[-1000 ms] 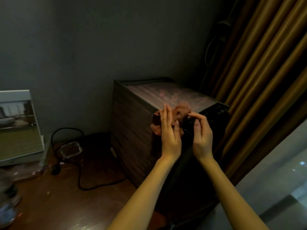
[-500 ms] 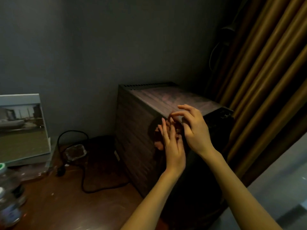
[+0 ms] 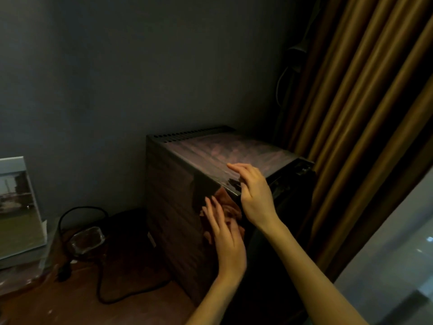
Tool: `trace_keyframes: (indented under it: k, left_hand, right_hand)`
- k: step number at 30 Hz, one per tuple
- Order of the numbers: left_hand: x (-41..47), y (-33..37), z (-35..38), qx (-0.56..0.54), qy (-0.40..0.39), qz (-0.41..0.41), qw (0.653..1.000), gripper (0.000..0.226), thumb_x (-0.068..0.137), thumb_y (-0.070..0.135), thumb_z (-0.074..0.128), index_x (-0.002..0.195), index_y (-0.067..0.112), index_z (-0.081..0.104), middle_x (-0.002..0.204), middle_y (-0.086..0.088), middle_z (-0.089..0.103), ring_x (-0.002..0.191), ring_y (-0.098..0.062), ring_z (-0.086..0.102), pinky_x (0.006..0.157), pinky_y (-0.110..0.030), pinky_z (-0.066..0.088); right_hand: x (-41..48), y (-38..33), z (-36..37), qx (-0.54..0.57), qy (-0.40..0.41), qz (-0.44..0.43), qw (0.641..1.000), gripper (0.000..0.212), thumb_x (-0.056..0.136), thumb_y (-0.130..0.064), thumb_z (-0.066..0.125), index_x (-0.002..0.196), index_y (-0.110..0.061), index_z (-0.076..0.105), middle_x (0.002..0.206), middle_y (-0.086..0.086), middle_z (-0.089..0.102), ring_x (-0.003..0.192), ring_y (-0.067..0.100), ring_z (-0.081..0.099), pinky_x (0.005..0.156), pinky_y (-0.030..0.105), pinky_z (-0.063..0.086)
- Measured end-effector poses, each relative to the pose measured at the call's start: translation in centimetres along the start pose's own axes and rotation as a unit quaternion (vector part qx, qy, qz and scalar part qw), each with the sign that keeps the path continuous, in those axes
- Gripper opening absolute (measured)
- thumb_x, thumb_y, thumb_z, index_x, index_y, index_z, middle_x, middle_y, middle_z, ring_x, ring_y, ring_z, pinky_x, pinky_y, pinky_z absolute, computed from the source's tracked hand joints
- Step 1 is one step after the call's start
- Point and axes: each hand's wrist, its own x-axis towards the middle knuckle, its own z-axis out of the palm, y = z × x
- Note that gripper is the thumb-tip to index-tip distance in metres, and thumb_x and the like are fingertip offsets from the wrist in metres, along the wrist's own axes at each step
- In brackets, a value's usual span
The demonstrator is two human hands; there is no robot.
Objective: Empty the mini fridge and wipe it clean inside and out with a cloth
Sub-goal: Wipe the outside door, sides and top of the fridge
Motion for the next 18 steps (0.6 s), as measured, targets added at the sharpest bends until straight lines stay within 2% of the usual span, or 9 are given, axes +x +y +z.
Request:
trace_keyframes:
  k: [3,7,9,12,14,16,18]
  left_hand:
    - [-0.5,0.3,0.3,0.042,-0.012,0.013,0.999,0.053,0.094,0.034,0.024,0.144,0.035,0.005,0.157,0.017,-0.011,0.141,0.010,-0.017,0.118,-0.041,0.000]
    - [2.5,1.2,-0.3,0.039,-0.007,0.040,0.998,0.058,0.093,0.040,0.025,0.147,0.029,0.004,0.160,0.010,-0.005,0.145,0.001,-0.012,0.115,-0.020,0.000]
    - [4.2,1.9,-0.8,0.030,0.003,0.010,0.999,0.059,0.093,0.035,0.027,0.148,0.026,0.007,0.160,0.005,-0.003,0.146,-0.003,-0.008,0.113,-0.019,0.002]
    - [7.3,2.1,-1.5,-0.001,0.031,-0.002,1.000,0.057,0.099,0.026,0.034,0.152,0.014,0.015,0.161,-0.007,-0.001,0.149,-0.019,0.001,0.113,-0.018,0.007]
    - [9.4,1.7,-2.3,-0.034,0.046,-0.040,0.998,0.052,0.103,0.014,0.037,0.151,0.011,0.019,0.161,-0.010,-0.001,0.148,-0.021,0.006,0.108,-0.009,0.014]
    - [10.9,0.8,-3.1,-0.073,0.067,-0.101,0.990,0.050,0.103,0.009,0.037,0.151,0.008,0.021,0.160,-0.012,0.000,0.147,-0.022,0.011,0.097,0.004,0.017]
    - [11.1,-0.1,-3.5,-0.079,0.082,-0.130,0.985,0.050,0.102,0.008,0.038,0.150,0.008,0.023,0.160,-0.015,0.000,0.148,-0.025,0.011,0.102,-0.002,0.017]
  right_hand:
    - [-0.1,-0.1,0.0,-0.007,-0.004,-0.014,1.000,0.051,0.082,-0.004,0.041,0.127,-0.016,0.061,0.125,0.000,0.060,0.119,0.011,0.048,0.101,0.025,0.037]
    - [-0.1,0.1,0.0,-0.037,-0.003,-0.024,0.999,0.050,0.080,-0.007,0.042,0.124,-0.015,0.063,0.123,0.000,0.062,0.117,0.012,0.051,0.100,0.022,0.034]
    - [-0.3,0.0,0.3,-0.094,0.024,-0.026,0.995,0.043,0.084,-0.013,0.044,0.121,-0.015,0.065,0.118,0.001,0.064,0.112,0.016,0.055,0.097,0.028,0.038]
    - [-1.2,-0.4,1.0,-0.196,0.087,-0.032,0.976,0.030,0.089,-0.015,0.053,0.116,-0.015,0.067,0.112,0.001,0.065,0.105,0.019,0.059,0.095,0.034,0.042]
    - [-1.7,-0.7,1.7,-0.229,0.111,-0.011,0.967,0.024,0.090,-0.014,0.059,0.112,-0.016,0.068,0.108,0.000,0.066,0.102,0.018,0.060,0.096,0.035,0.042]
    - [-2.1,-1.2,2.3,-0.247,0.136,0.023,0.959,0.021,0.091,-0.016,0.057,0.108,-0.017,0.068,0.105,0.000,0.066,0.098,0.018,0.061,0.093,0.036,0.046]
    - [-2.2,-1.6,2.8,-0.268,0.162,0.045,0.949,0.022,0.093,-0.019,0.051,0.106,-0.016,0.068,0.102,0.002,0.067,0.095,0.018,0.062,0.087,0.035,0.048]
